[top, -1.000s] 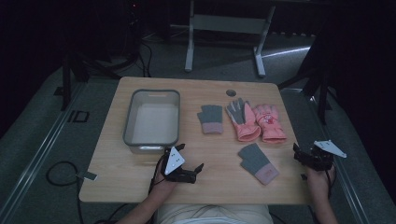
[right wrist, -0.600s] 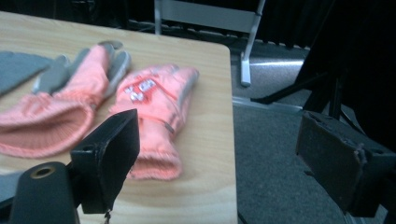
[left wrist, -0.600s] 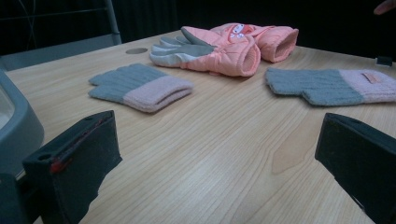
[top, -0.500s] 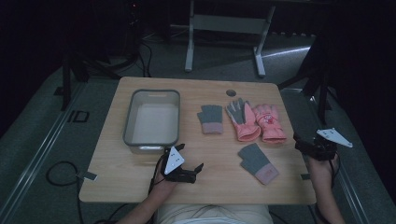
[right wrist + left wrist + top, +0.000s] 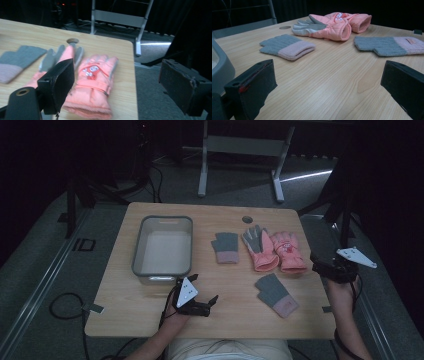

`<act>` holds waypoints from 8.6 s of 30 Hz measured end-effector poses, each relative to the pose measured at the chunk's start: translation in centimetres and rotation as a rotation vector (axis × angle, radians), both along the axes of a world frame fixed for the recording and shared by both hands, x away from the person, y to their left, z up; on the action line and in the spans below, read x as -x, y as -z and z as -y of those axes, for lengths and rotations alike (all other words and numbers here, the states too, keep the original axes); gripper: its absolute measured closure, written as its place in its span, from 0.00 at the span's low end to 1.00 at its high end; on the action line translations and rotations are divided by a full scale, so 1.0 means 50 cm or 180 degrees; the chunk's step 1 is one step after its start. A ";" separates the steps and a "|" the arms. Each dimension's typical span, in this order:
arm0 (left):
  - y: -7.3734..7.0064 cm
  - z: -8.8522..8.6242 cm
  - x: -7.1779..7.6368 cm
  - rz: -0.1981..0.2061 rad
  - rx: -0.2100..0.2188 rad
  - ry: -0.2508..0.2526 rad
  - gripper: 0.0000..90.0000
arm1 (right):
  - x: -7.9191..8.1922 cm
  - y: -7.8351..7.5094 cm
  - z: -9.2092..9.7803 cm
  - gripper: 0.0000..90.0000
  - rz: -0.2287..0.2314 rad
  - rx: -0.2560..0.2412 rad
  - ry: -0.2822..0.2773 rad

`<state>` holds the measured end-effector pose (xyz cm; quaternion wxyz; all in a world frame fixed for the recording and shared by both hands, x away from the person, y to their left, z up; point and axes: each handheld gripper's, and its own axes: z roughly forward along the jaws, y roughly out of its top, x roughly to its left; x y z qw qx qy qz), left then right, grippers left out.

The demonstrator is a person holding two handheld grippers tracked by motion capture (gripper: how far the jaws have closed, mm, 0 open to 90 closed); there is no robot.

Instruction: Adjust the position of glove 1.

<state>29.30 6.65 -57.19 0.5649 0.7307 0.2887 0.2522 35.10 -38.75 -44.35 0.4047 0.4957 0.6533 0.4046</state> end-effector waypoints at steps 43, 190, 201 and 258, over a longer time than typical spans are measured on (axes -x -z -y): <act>0.000 0.003 0.004 0.0052 -0.0055 0.0026 0.00 | -0.093 -0.044 -0.276 0.15 -0.0019 0.0185 -0.0876; 0.001 0.007 0.013 0.0119 -0.0110 0.0064 0.00 | -0.024 0.105 -0.386 0.80 -0.1549 0.0097 -0.1051; 0.000 0.006 0.013 0.0106 -0.0101 0.0051 0.00 | -0.011 0.121 -0.207 0.72 -0.1606 0.0588 -0.1534; 0.000 0.007 0.015 0.0124 -0.0138 0.0014 0.00 | 0.091 0.049 -0.176 0.94 -0.1299 0.0029 -0.0395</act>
